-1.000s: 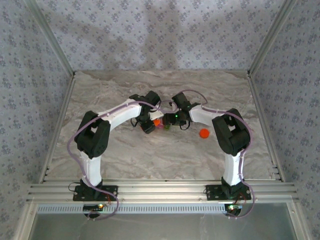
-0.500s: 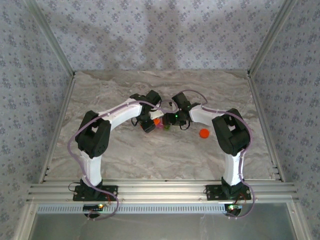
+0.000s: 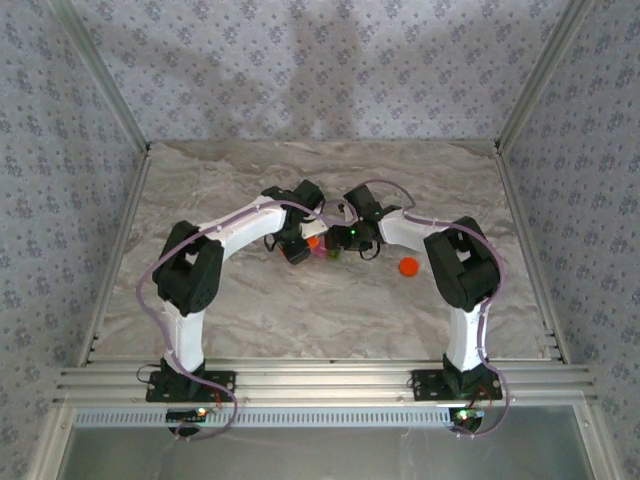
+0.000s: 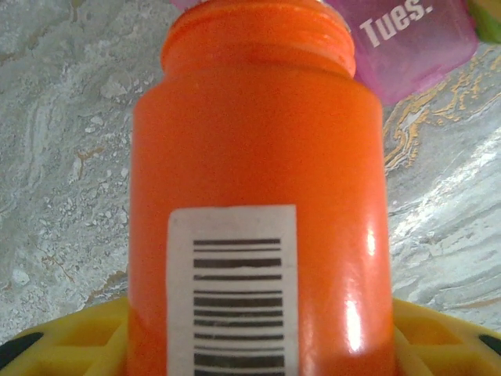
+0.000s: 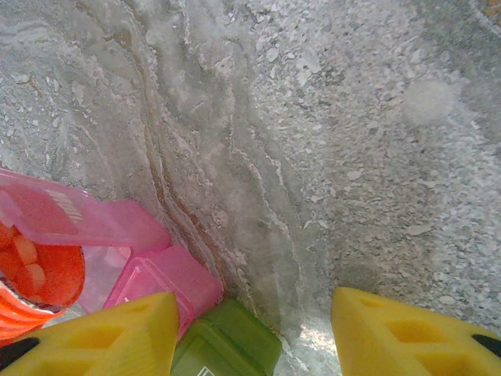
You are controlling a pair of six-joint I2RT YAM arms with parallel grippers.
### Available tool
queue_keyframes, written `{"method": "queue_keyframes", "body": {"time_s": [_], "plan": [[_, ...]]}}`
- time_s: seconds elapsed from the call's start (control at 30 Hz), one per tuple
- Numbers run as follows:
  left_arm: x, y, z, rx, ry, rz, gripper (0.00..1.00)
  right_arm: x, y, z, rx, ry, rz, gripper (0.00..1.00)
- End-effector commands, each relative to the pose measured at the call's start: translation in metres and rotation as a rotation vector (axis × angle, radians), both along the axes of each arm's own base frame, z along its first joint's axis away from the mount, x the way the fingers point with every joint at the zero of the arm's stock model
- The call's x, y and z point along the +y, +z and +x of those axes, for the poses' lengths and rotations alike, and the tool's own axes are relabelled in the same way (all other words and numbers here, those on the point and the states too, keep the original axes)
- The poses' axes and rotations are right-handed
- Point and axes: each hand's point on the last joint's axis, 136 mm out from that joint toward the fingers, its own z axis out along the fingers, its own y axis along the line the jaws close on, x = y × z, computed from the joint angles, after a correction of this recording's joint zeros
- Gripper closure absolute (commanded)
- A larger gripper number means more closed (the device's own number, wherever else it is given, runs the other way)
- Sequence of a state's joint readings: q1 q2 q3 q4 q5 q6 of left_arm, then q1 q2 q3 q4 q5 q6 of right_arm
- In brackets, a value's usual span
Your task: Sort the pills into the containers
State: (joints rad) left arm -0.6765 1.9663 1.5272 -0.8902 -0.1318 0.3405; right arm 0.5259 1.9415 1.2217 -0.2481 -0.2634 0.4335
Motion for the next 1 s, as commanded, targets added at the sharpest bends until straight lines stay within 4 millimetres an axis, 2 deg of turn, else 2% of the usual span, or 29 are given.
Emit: {"method": "queue_keyframes", "body": {"time_s": [0.0, 0.97], "plan": [[-0.0024, -0.0018, -0.0044, 0.016, -0.031, 0.028, 1.00, -0.0112, -0.0245, -0.0116, 0.074, -0.018, -0.047, 0.44], [0.0067, -0.0004, -0.0077, 0.038, -0.046, 0.098, 1.00, -0.0121, -0.0257, -0.0120, 0.077, -0.020, -0.048, 0.44]]}}
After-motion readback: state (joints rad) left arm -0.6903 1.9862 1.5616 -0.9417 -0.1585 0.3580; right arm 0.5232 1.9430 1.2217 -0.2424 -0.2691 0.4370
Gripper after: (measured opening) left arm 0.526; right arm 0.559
